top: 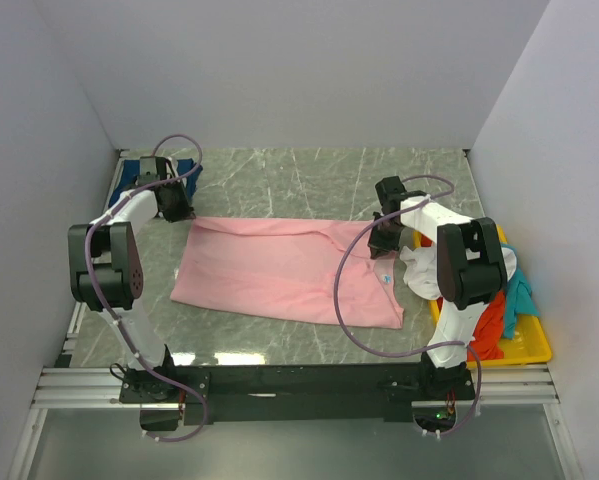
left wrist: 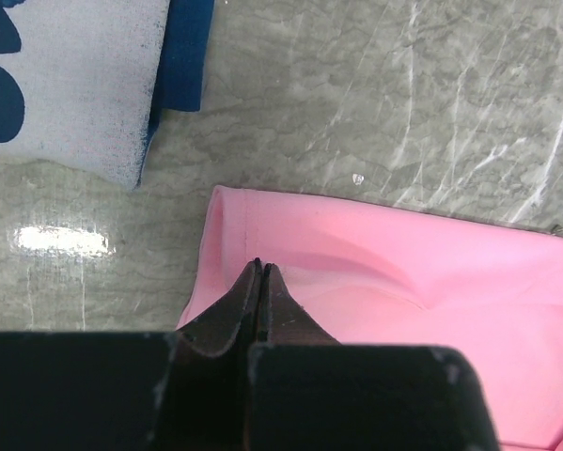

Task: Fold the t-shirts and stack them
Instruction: Fold the tshirt

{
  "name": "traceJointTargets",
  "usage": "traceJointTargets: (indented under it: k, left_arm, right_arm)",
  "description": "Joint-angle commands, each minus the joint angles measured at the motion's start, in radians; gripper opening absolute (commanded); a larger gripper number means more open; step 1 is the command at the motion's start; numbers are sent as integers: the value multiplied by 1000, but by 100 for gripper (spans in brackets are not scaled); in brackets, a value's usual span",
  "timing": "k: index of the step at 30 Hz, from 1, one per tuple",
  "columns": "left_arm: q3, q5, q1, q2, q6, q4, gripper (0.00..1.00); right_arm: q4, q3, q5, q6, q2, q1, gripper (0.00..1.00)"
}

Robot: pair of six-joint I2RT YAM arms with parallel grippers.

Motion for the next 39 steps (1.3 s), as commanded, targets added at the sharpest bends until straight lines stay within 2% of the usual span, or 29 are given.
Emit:
traceJointTargets:
  k: [1,10,39]
  left_arm:
    - [37,19,3,7,2,18,0]
    - [34,13,3,-14,6,16,0]
    - [-164,-67,29,-235,0,-10,0]
  right_arm:
    - [-15,52,-17,-11,-29,7,0]
    - [-111,86,-50,-31,-146,7,0]
    - [-316,-83,-162,13,-612,7,0]
